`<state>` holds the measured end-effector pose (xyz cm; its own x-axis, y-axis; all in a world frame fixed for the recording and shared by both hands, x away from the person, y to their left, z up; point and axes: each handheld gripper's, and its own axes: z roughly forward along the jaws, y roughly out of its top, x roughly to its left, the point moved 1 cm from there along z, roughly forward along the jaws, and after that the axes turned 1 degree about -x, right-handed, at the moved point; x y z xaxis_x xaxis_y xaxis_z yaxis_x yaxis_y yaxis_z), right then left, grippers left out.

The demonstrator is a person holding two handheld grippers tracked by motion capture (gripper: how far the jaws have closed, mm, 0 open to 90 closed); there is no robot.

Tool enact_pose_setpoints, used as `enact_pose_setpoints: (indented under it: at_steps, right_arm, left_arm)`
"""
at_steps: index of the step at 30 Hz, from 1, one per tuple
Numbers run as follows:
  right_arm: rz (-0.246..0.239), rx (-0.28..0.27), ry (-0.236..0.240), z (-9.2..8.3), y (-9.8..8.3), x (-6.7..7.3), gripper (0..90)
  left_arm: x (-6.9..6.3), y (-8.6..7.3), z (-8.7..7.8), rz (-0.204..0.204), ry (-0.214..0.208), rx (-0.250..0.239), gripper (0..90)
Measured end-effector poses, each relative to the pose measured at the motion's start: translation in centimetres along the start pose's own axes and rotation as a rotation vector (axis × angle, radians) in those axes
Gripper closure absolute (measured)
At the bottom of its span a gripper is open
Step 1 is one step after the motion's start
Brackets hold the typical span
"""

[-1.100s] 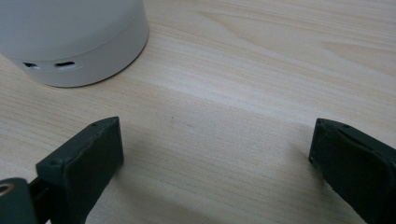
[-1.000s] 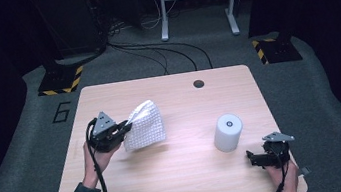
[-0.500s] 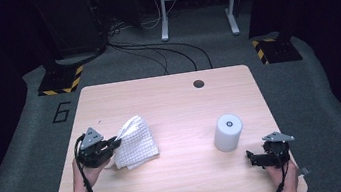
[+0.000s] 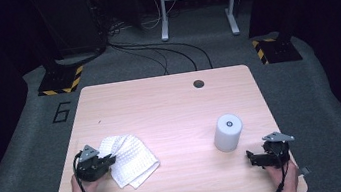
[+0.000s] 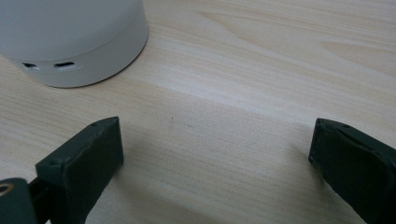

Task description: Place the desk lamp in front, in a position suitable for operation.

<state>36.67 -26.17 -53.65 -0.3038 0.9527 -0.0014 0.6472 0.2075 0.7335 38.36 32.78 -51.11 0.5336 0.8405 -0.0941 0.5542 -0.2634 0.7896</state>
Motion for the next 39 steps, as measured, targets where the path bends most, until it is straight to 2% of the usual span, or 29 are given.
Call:
enact_pose_setpoints:
  at_steps: [3, 7, 11, 14, 16, 17, 18, 20, 21, 22, 23, 24, 25, 28, 29, 32, 39]
  right_arm:
    - [0.006, -0.002, 0.000, 0.0, 0.0, 0.0, 2.3]
    - [-0.001, 0.000, 0.000, 0.0, 0.0, 0.0, 2.2]
    - [0.001, -0.001, 0.000, 0.0, 0.0, 0.0, 2.2]
    - [-0.001, 0.000, 0.002, 0.0, 0.0, 0.0, 2.2]
    - [0.002, -0.006, 0.004, 0.0, 0.0, 0.0, 2.2]
    - [0.002, -0.006, 0.004, 0.0, 0.0, 0.0, 2.2]
    - [0.001, -0.005, 0.006, 0.0, 0.0, 0.0, 2.2]
    - [0.000, -0.004, 0.007, 0.0, 0.0, 0.0, 2.1]
    - [0.000, -0.004, 0.007, 0.0, 0.0, 0.0, 2.1]
    - [0.006, -0.003, 0.007, 0.0, 0.0, 0.0, 1.5]
    - [0.006, -0.003, 0.007, 0.0, 0.0, 0.0, 1.5]
    - [0.006, -0.001, 0.007, 0.0, 0.0, 0.0, 1.0]
    - [0.005, 0.001, 0.007, 0.0, 0.0, -0.1, 0.0]
    - [0.011, 0.014, 0.005, 0.1, 0.1, 0.1, 0.0]
    - [0.009, 0.013, 0.009, 0.1, 0.2, 0.1, 0.0]
    - [0.013, 0.018, 0.006, 0.1, 0.2, 0.1, 0.0]
    - [0.017, -0.012, 0.044, -0.8, 0.5, 0.7, 0.0]
  left_arm:
    - [0.4, -0.6, 0.3, -0.013, 0.007, 0.016, 79.2]
    - [0.6, -1.2, 0.8, -0.001, 0.010, 0.030, 78.2]
    - [0.6, -1.4, 1.0, -0.004, 0.018, 0.014, 76.1]
    - [0.6, -1.4, 0.9, 0.003, 0.018, 0.019, 69.1]
    - [0.6, -1.3, 0.7, 0.003, 0.025, 0.033, 57.8]
    - [0.6, -1.3, 0.6, 0.006, 0.028, 0.034, 57.8]
    - [0.5, -1.4, 0.6, 0.004, 0.034, 0.016, 49.2]
    - [0.6, -1.4, 0.3, 0.003, 0.035, 0.032, 36.9]
    - [0.6, -1.4, 0.2, 0.008, 0.043, 0.032, 36.9]
    - [0.5, -1.4, -0.2, 0.009, 0.052, 0.031, 26.0]
    - [0.5, -1.4, -0.2, 0.009, 0.052, 0.031, 22.1]
    - [0.5, -1.4, -0.4, 0.010, 0.057, 0.025, 22.1]
    - [0.5, -1.4, -0.5, 0.004, 0.064, 0.010, 16.4]
    - [0.4, -1.3, -1.2, -0.003, 0.060, 0.003, 11.0]
    - [0.3, -1.2, -1.7, 0.001, 0.059, 0.005, 6.5]
    - [0.2, -1.1, -2.3, 0.017, 0.067, 0.005, 2.8]
    - [-0.1, -2.2, -4.1, 0.015, 0.087, 0.002, 0.0]
